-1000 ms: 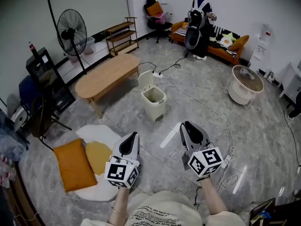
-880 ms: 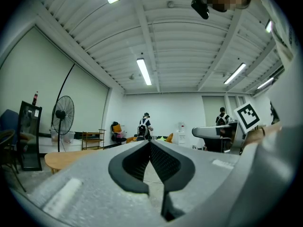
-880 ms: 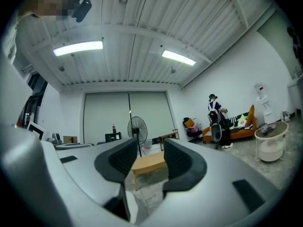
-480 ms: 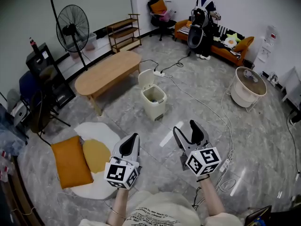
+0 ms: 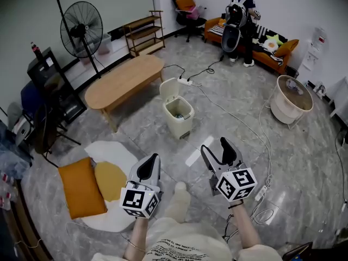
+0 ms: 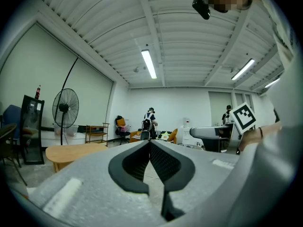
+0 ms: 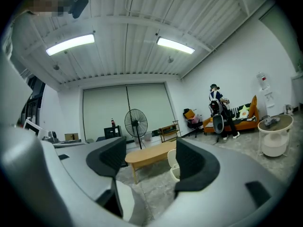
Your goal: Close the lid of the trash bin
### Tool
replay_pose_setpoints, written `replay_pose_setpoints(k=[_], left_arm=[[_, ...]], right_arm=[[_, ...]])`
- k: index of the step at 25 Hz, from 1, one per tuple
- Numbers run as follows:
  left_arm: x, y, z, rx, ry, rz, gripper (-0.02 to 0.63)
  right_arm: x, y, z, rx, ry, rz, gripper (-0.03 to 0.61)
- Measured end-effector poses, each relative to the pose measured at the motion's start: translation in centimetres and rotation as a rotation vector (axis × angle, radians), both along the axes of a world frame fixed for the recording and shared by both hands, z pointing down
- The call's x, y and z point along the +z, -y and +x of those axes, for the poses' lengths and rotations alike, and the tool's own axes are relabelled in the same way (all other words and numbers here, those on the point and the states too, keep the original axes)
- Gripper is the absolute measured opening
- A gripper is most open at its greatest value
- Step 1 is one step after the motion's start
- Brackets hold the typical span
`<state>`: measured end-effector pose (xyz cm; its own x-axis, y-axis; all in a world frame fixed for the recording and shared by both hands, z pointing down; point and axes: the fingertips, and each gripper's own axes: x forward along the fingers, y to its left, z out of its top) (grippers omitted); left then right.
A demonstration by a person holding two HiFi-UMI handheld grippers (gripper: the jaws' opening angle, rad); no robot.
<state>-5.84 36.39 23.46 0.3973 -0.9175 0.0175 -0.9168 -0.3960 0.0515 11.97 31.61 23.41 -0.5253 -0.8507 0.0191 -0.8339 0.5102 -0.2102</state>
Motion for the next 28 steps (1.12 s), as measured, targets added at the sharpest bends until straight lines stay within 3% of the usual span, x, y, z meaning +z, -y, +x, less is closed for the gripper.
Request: replay_pose_setpoints(k=[17,28], left_arm=[[1.9,20.9,-0.3,0.008,-0.006,-0.061,0.023],[3.1,27.8,-2.9,-0.027,-0.012,-0.087,0.023]], right_arm=[[1.3,19.8,-0.6,-0.009,-0.004,-0.031,0.311],[2.3,26.9,-2.6,-0.033,0.023,-0.044,0.312]])
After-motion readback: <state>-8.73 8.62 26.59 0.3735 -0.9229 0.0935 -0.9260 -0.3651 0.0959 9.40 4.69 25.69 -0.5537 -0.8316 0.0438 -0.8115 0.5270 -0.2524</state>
